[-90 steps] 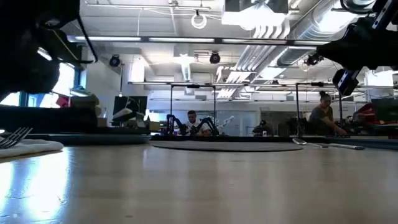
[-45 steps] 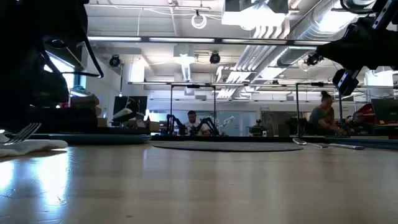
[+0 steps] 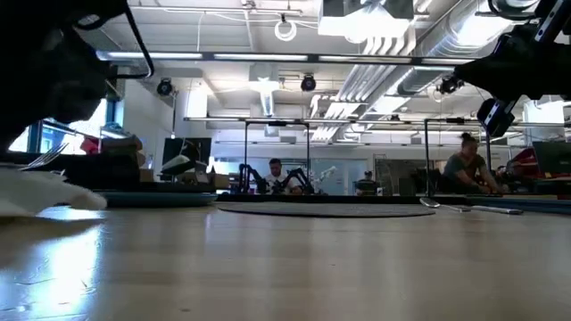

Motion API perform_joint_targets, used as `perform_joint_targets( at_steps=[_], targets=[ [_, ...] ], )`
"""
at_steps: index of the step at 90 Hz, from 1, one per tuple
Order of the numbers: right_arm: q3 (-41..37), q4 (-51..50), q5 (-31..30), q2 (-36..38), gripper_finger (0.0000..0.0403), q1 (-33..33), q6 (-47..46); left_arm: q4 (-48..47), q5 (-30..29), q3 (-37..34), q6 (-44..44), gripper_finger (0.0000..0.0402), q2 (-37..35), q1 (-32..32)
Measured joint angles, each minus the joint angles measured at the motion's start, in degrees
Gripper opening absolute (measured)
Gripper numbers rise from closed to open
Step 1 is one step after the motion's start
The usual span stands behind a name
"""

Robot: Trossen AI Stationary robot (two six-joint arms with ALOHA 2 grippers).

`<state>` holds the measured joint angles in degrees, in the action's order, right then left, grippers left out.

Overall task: Set table place
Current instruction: Remove the silver fork from table napkin

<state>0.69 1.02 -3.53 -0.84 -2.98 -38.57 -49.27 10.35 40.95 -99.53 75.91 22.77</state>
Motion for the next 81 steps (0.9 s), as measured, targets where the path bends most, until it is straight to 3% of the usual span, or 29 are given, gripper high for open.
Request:
perform_joint_targets(
  at_steps=[29, 62, 81],
  targets=[
    [0.02, 0.00, -0.03, 0.00, 0.0000, -0.01, 0.00, 10.74, 1.44, -7.40, -2.48, 0.0035, 1.21, -0.64],
    [0.01, 0.00, -0.04, 0.00, 0.0000, 0.00, 0.01, 10.21, 1.62, -6.97, -2.84, 0.0004, 1.06, -0.64],
    [0.02, 0.00, -0.04, 0.00, 0.0000, -0.01, 0.00, 2.46, 4.75, -0.33, 0.85, 0.0002, 1.04, -0.64]
  ],
)
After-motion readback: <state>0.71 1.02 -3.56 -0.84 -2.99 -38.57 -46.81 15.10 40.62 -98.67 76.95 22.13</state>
